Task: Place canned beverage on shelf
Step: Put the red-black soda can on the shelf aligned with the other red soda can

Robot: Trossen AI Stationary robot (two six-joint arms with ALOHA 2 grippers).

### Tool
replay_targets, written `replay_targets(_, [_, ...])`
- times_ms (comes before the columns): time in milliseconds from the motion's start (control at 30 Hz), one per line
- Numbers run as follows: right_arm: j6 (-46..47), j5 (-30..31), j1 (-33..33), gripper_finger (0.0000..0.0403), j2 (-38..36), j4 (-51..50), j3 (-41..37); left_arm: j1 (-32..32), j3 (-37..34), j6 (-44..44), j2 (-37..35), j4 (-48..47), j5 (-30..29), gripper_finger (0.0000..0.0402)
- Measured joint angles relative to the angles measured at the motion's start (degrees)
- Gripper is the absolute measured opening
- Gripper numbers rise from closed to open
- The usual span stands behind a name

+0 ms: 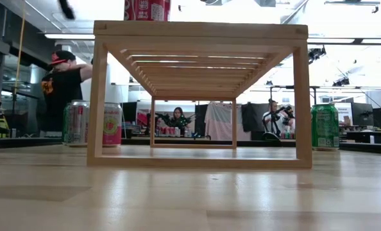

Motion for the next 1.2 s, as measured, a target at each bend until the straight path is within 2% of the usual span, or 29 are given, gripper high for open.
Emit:
replay_targets(200, [0.34, 1.56, -0.56, 0.0299, -3.5, -0.04, 0.0, 0.0, 18.11, 9.66, 18.93, -12.03, 5.9, 0.0197])
replay_targets(367, [0.45, 5.65, -0.54, 0.0299, -6.89, -0.06, 0.0, 0.08, 32.91, 13.94, 31.88, -26.42, 6.24, 0.0242])
replay_targets(467, [0.34, 7.95, -0.82, 0.0299, -8.0, -0.07, 0.0, 0.55, 40.79, 17.08, 38.66, -34.66, 8.57, 0.026])
replay_targets(600, [-0.02, 9.21, -1.84, 0.0299, -8.38, -0.05, 0.0, 0.9, 48.73, 19.89, 46.71, -40.29, 14.78, 0.0269])
replay_targets(767, [-3.17, 9.91, -3.02, 0.0299, -8.38, 0.65, 0.0, 0.86, 54.68, 27.31, 54.18, -41.37, 17.25, 0.0269])
replay_targets(967, [-6.35, 10.75, -4.54, 0.0299, -8.36, 1.61, 0.0, 0.76, 59.07, 34.57, 59.54, -41.27, 20.72, 0.0269])
replay_targets(1200, [-10.4, 9.64, -5.09, 0.0299, -8.09, 6.74, 0.0, 0.77, 60.69, 35.68, 63.29, -42.17, 22.52, 0.0269])
